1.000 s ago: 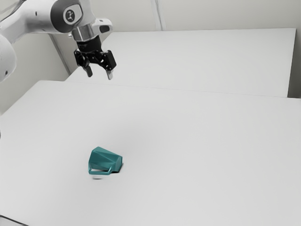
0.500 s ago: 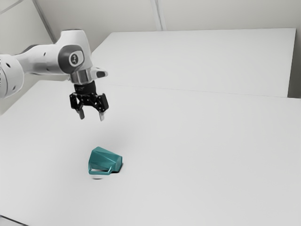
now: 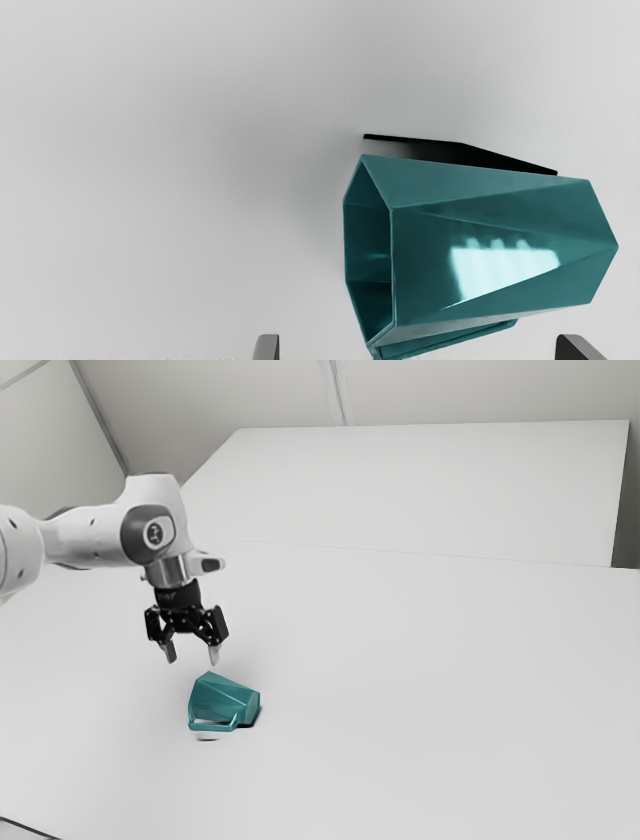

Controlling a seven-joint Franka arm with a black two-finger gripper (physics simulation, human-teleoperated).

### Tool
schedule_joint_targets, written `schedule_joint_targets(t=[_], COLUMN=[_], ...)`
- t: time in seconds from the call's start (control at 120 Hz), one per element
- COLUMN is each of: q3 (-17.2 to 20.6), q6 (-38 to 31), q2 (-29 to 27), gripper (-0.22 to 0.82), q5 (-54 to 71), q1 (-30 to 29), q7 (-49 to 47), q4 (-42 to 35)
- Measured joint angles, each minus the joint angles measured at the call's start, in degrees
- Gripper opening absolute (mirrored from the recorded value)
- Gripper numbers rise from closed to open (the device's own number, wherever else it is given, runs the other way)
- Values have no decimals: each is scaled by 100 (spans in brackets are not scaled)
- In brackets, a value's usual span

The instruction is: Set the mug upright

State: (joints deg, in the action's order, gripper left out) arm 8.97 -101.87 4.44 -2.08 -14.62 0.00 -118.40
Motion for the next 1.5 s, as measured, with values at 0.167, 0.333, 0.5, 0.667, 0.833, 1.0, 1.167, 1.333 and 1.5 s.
schedule_joint_targets(t=[0.167, 0.333, 0.5, 0.667, 0.833, 1.0, 1.167, 1.333, 1.5], q3=[-68, -368, -647, -959, -1141, -1166, -1171, -1156, -1168], q6=[-176, -292, -416, -443, -451, -479, -505, -482, -470], q2=[-411, -442, -398, -391, -380, -133, 28, 132, 141], gripper=[60, 60, 60, 60, 60, 60, 60, 60, 60], q5=[-260, -816, -1166, -1248, -1254, -1280, -1311, -1365, -1801], q1=[69, 367, 652, 914, 934, 506, -328, -150, -167], q7=[9, 137, 442, 731, 1022, 1301, 1536, 1718, 2022], q4=[-543, -586, -573, -559, -517, -488, -420, -250, -237])
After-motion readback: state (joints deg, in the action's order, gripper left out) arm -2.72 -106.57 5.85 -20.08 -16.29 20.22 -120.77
